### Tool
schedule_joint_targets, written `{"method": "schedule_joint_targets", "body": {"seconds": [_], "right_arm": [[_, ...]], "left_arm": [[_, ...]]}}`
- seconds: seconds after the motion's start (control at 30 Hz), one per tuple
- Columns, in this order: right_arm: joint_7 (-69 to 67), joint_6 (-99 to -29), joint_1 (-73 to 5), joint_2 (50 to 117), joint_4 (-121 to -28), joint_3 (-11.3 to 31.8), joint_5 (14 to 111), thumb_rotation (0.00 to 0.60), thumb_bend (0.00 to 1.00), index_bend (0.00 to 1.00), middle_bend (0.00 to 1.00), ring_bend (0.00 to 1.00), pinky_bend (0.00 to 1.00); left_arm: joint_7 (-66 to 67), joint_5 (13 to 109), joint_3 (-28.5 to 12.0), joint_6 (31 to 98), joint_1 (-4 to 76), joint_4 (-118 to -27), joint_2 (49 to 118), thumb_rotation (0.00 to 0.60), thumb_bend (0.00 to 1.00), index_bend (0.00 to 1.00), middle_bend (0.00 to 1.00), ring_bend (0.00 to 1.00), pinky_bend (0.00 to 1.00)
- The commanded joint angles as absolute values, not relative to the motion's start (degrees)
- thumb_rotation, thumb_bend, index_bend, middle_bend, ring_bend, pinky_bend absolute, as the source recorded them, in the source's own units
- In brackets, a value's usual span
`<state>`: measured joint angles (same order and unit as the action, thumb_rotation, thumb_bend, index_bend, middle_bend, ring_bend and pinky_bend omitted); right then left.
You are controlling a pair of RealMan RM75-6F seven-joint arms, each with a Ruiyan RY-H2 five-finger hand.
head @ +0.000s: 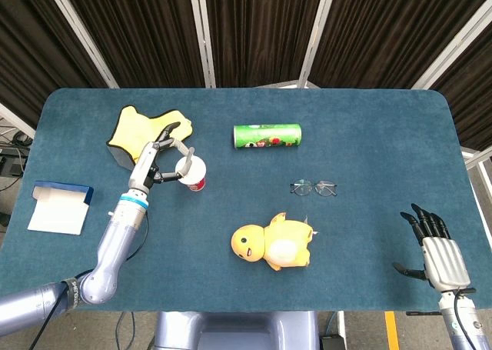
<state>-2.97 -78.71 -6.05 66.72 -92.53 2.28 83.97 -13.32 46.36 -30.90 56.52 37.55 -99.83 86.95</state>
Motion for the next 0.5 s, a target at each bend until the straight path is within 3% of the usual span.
{"method": "schedule_joint_targets", "body": {"seconds": [0.03,0.5], "right_arm": [[-2.89,-78.71,-6.05,66.77,-92.46,2.23,84.0,0.6,0.09,0.12,0.0,0.0,0.0],[-3.36,-78.15,-6.15,66.83,-92.36,2.02,83.76,0.6,0.09,0.12,0.0,0.0,0.0]], "left_arm": [[-13.95,46.14,-30.5,56.32,37.51,-99.55,86.83,0.6,0.41,0.59,0.06,0.0,0.0],[-17.67,46.95,-29.15,54.5,37.8,-96.55,87.35,0.6,0.41,0.59,0.06,0.0,0.0]]}}
